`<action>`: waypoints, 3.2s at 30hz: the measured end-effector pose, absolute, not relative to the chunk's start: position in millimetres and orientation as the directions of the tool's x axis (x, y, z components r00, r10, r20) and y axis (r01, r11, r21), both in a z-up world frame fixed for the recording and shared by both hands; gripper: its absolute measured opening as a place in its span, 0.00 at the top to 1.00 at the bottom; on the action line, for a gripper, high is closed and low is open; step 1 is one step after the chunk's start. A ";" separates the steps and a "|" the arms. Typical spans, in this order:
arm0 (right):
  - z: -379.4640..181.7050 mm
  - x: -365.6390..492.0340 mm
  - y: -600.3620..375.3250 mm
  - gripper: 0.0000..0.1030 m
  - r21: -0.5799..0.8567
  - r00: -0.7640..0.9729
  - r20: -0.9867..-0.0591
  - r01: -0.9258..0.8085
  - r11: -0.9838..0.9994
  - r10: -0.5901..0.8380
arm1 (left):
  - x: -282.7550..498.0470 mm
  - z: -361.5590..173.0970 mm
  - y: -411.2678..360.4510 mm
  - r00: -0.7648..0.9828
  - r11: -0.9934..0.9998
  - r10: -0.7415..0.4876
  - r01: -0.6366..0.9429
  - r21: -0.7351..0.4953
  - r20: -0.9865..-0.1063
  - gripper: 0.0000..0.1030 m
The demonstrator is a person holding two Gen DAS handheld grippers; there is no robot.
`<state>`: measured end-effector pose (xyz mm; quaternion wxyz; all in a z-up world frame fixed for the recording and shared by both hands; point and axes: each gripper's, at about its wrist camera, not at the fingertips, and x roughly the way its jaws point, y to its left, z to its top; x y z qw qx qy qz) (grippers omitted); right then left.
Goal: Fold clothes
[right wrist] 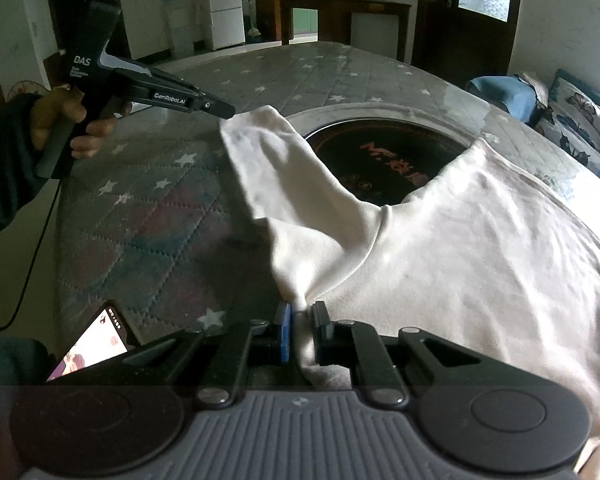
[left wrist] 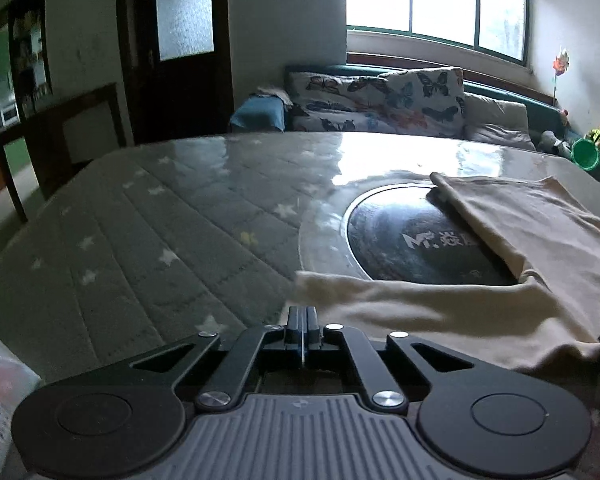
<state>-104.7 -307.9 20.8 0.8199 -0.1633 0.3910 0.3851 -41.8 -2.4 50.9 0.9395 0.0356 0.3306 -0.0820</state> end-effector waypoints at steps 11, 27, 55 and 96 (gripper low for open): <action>19.3 -106.9 -306.4 0.86 0.020 0.401 -0.768 -0.764 0.645 0.499 | -43.6 36.8 -18.8 0.733 0.976 -0.153 0.217 0.015 -0.662 0.74; 18.5 -107.9 -304.9 0.85 0.011 0.405 -0.768 -0.766 0.642 0.496 | -43.6 39.2 -16.6 0.758 0.977 -0.118 0.203 0.061 -0.641 0.99; 27.0 -98.1 -296.1 0.71 0.031 0.414 -0.743 -0.763 0.645 0.526 | -58.9 68.6 -2.2 0.831 0.976 -0.212 0.209 -0.065 -0.514 0.00; 20.4 -92.3 -275.5 0.69 0.051 0.376 -0.753 -0.785 0.618 0.540 | -34.1 46.6 -3.6 0.790 0.969 -0.210 0.246 -0.016 -0.576 0.01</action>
